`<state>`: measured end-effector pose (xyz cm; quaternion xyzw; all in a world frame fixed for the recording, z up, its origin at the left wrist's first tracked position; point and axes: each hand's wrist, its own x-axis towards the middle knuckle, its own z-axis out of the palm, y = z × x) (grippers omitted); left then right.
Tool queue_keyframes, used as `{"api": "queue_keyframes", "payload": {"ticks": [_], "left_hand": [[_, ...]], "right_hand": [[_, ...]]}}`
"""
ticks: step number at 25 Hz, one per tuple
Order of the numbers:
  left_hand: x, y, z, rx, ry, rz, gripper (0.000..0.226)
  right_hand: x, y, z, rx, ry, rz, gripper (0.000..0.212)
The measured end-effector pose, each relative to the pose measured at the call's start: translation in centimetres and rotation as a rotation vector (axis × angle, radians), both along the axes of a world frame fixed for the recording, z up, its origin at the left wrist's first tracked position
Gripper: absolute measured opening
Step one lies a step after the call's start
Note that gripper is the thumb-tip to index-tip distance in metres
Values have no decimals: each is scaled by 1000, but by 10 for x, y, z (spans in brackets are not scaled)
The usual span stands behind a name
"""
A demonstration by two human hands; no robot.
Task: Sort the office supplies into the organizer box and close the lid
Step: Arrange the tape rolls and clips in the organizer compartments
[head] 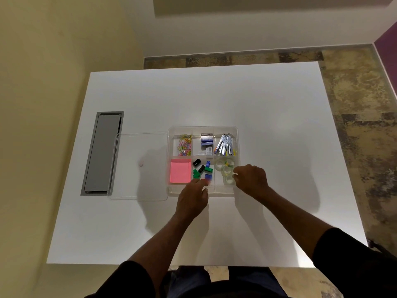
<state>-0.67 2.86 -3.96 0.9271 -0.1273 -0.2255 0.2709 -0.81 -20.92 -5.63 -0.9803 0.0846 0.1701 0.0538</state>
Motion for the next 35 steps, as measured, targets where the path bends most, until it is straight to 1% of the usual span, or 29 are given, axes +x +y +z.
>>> {"api": "queue_keyframes", "payload": {"ticks": [3,6,8,10,14,17,19,21,24,27,30,35], "left_hand": [[-2,-1,-2,6,-5,-6,30],[-2,0,-3,5,-12,-4,30],[-3,-1,-2,-3,-12,-4,30],[-3,-1,-1,-8,-12,-7,29],[-4,-2,-2,-13,-7,-11,28],[-4,-2,-2,-12,0,-8,29],[-4,-2,-2,-10,-5,-11,29],[-5,-2,-2,-12,-8,-10,29],[-4,-1,-2,-12,-8,-13,28],[-3,-2,-1,-9,-12,-18,28],[-2,-1,-3,-7,-10,-16,28],[0,0,-5,2,-18,-24,28]], "right_hand": [[2,6,3,-65,85,86,19],[3,12,3,-60,148,78,18],[2,15,3,-8,132,44,18],[0,18,4,52,84,35,26],[2,26,1,148,75,95,40],[7,28,-2,157,77,158,42],[10,30,-4,197,96,168,42],[13,29,-4,221,72,161,42],[21,19,-6,129,-20,211,44],[28,12,-9,37,-37,387,45],[29,9,-16,-46,-103,534,46],[31,10,-24,-111,-171,614,45]]}}
